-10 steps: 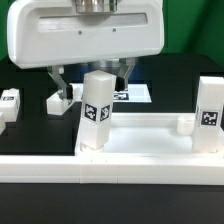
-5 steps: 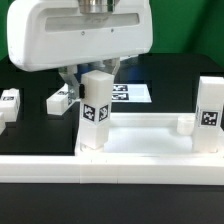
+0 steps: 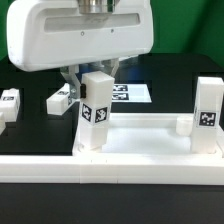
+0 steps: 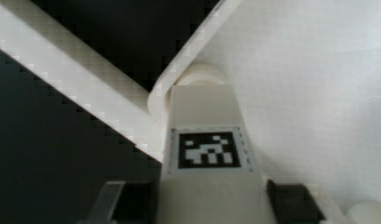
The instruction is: Assemble desk
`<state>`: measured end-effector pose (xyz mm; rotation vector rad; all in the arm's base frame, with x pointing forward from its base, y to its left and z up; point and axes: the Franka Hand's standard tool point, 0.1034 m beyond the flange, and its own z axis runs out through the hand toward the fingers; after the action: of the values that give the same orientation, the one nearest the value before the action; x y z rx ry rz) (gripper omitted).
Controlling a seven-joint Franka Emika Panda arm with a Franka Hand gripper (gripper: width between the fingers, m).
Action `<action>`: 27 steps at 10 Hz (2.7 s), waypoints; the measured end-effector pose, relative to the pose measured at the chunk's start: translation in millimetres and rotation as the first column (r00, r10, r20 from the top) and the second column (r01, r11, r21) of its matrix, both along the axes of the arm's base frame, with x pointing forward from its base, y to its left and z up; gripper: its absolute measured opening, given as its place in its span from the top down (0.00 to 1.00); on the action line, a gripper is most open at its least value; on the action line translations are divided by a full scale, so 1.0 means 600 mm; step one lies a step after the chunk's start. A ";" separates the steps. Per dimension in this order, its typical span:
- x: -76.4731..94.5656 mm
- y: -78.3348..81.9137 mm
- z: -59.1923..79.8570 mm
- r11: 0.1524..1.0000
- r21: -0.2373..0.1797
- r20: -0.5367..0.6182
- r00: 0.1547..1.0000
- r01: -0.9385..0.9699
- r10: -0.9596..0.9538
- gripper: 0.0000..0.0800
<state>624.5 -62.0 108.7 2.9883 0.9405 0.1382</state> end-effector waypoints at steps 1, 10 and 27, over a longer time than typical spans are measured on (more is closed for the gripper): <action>-0.001 -0.003 0.000 0.993 0.020 0.000 0.994 0.113 -0.113 0.64; 0.000 -0.003 -0.001 0.715 0.074 -0.044 0.718 0.696 -0.695 0.64; -0.004 0.019 -0.006 0.256 0.081 -0.105 0.264 0.963 -0.959 0.19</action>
Offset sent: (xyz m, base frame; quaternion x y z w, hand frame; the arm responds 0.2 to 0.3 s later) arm -0.0058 0.0006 -0.0034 0.0301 0.0058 0.2319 0.9723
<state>621.9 -50.9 104.9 3.0188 -1.1039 0.1165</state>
